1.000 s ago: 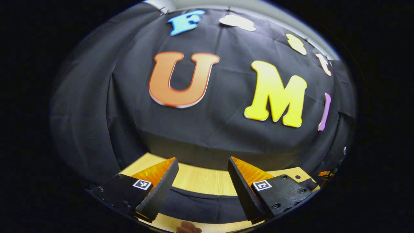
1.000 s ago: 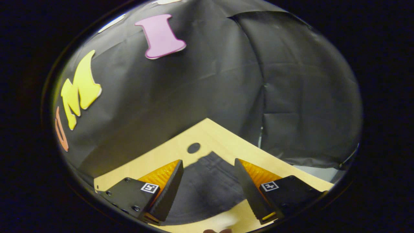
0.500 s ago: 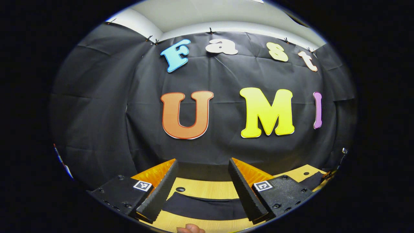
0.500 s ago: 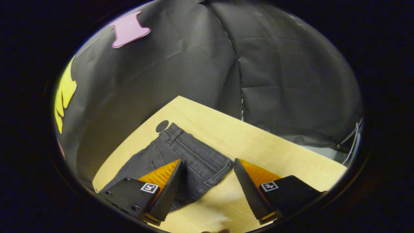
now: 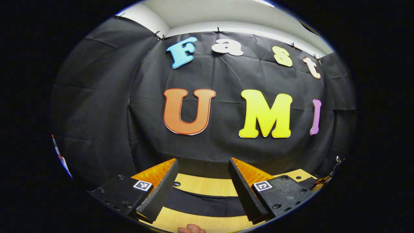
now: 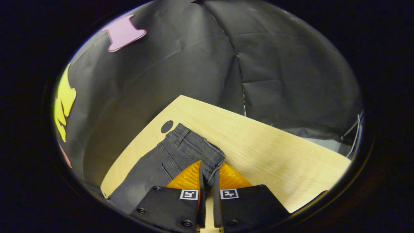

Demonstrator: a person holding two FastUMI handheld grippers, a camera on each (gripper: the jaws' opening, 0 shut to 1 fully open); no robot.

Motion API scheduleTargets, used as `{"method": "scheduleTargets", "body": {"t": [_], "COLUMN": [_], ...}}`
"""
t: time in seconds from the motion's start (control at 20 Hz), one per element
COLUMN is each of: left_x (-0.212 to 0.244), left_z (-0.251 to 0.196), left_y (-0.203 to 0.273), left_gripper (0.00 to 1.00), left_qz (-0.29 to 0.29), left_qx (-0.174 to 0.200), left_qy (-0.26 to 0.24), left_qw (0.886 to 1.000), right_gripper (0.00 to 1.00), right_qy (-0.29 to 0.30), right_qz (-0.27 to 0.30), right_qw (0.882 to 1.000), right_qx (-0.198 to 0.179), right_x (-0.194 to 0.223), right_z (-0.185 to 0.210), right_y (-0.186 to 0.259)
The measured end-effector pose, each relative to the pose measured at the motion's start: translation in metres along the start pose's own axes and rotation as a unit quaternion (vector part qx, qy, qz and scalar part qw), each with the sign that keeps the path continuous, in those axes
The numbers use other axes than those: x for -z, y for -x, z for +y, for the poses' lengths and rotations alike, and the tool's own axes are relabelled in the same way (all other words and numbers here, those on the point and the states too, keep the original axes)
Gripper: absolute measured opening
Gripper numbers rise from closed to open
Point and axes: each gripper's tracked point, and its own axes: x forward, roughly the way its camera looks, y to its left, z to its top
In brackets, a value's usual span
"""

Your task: Grasp the waist and the cuffs of the jeans and fold them to make the two legs overlap; first hold the waist and fold one-third of the jeans toward the cuffs, then hold the cuffs and fold the remaining one-third in the same direction to finish folding.

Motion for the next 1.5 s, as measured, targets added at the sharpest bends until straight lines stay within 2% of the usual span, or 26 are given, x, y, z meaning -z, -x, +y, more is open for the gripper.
{"method": "scheduleTargets", "body": {"t": [0.05, 0.2, 0.4, 0.55, 0.8, 1.1, 1.3, 1.5], "left_x": [-0.001, -0.002, -0.004, -0.004, -0.002, -0.004, 0.000, 0.002], "left_z": [0.001, 0.002, 0.011, 0.018, 0.032, 0.040, 0.039, 0.042], "left_y": [0.001, 0.004, 0.007, 0.012, 0.019, 0.029, 0.030, 0.031], "left_gripper": [0.98, 0.98, 0.98, 0.98, 0.98, 1.00, 0.98, 0.98], "left_qz": [-0.001, -0.001, -0.004, -0.002, 0.000, -0.010, -0.002, 0.000], "left_qx": [0.000, 0.004, 0.001, -0.003, -0.016, -0.025, -0.025, -0.035], "left_qy": [-0.001, -0.003, 0.003, 0.006, 0.004, -0.032, -0.017, -0.016], "left_qw": [1.000, 1.000, 1.000, 1.000, 1.000, 0.999, 1.000, 0.999], "right_gripper": [0.01, 0.01, 0.01, 0.01, 0.01, 0.01, 0.01, 0.01], "right_qy": [0.004, 0.032, 0.082, 0.134, 0.205, 0.247, 0.271, 0.309], "right_qz": [-0.004, -0.024, -0.076, -0.122, -0.156, -0.153, -0.126, -0.087], "right_qw": [1.000, 0.999, 0.993, 0.981, 0.958, 0.932, 0.915, 0.895], "right_qx": [-0.001, -0.009, -0.032, -0.062, -0.128, -0.215, -0.270, -0.309], "right_x": [-0.002, -0.012, -0.028, -0.038, -0.020, 0.043, 0.104, 0.172], "right_z": [0.006, 0.017, 0.051, 0.101, 0.181, 0.270, 0.314, 0.342], "right_y": [0.003, 0.015, 0.047, 0.081, 0.132, 0.173, 0.191, 0.201]}}
